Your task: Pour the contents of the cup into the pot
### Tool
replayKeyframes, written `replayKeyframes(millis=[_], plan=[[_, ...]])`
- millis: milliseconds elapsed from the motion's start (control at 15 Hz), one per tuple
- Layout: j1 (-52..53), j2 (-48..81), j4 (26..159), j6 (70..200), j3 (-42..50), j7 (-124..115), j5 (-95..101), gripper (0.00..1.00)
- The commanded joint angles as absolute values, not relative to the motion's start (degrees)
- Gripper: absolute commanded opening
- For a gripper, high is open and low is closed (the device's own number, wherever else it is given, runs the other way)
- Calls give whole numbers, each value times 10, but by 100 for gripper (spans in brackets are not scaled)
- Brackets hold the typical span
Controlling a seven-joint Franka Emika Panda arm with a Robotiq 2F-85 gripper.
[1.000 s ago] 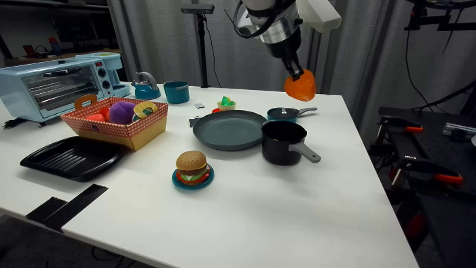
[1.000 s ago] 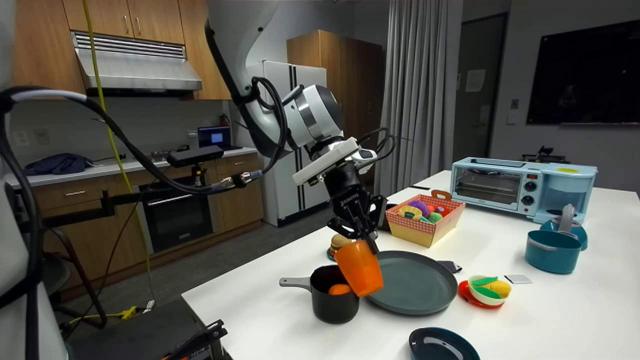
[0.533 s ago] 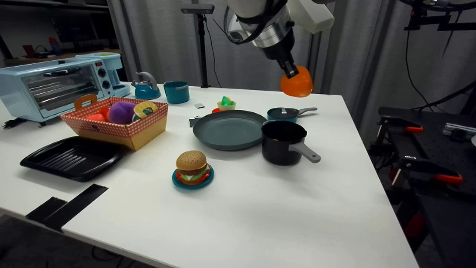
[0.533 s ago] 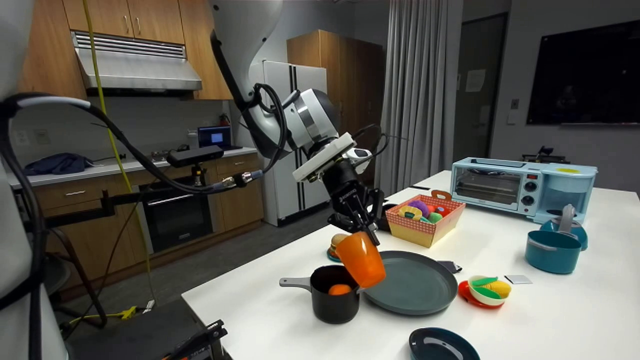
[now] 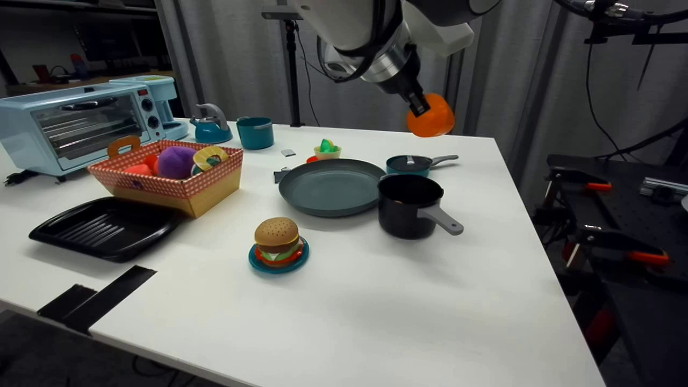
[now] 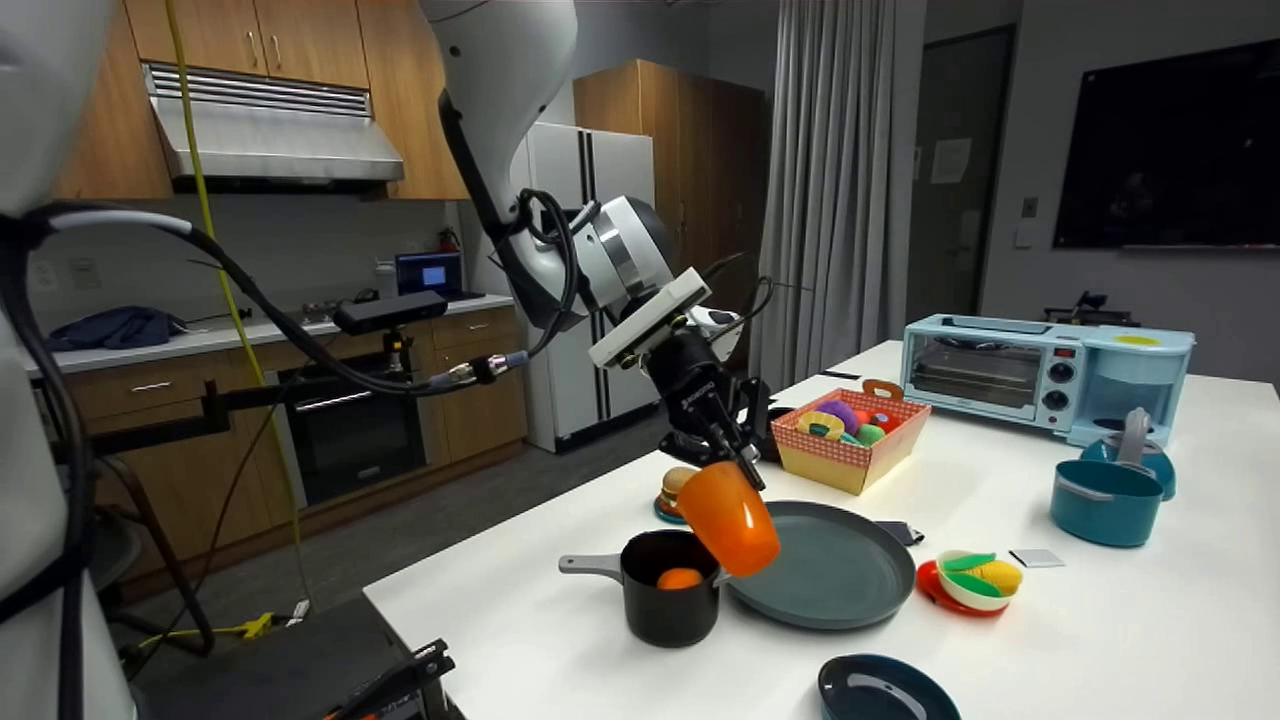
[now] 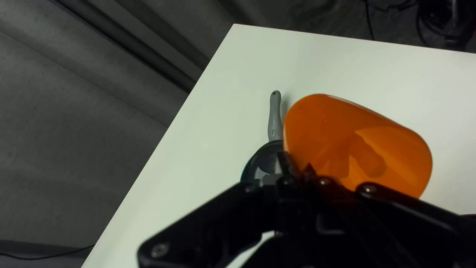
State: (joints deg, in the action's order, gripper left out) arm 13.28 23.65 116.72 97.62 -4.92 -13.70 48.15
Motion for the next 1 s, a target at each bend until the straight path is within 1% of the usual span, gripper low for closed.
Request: replayKeyframes(millis=[0, 933], plan=[[144, 272, 1129, 919, -51, -147, 507, 1], [184, 373, 1030, 794, -55, -129, 547, 1]])
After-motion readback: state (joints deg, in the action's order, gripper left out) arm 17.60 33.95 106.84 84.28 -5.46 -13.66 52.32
